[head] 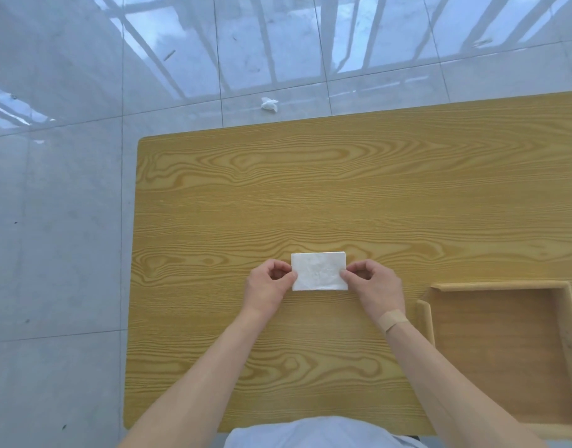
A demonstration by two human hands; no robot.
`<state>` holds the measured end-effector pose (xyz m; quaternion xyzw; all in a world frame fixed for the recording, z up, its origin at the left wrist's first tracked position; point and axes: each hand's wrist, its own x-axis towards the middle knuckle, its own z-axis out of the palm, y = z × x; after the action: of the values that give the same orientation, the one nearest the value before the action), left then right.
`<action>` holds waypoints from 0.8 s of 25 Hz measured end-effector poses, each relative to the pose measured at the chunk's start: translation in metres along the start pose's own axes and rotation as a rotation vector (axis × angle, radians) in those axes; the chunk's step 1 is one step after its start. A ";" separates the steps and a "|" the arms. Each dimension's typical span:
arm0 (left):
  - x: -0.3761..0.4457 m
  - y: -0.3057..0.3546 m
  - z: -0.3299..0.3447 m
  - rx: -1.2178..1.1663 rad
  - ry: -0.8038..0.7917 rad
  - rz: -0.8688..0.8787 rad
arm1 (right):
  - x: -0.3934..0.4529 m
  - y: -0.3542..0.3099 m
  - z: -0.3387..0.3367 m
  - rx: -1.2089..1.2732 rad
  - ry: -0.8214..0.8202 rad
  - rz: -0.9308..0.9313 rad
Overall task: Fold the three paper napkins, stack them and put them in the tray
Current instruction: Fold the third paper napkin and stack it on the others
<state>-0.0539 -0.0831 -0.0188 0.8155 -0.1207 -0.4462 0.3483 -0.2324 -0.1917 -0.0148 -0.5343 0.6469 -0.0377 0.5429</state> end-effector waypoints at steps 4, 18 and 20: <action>0.001 -0.003 0.000 0.036 -0.004 0.012 | 0.001 -0.002 0.001 -0.049 0.020 0.014; -0.005 -0.001 0.007 0.134 0.100 0.073 | -0.004 -0.009 0.002 -0.096 0.080 0.021; -0.005 0.000 0.007 0.171 0.116 0.073 | -0.005 -0.010 0.003 -0.102 0.079 0.008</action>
<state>-0.0630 -0.0836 -0.0181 0.8617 -0.1676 -0.3735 0.2998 -0.2247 -0.1909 -0.0064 -0.5567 0.6710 -0.0234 0.4891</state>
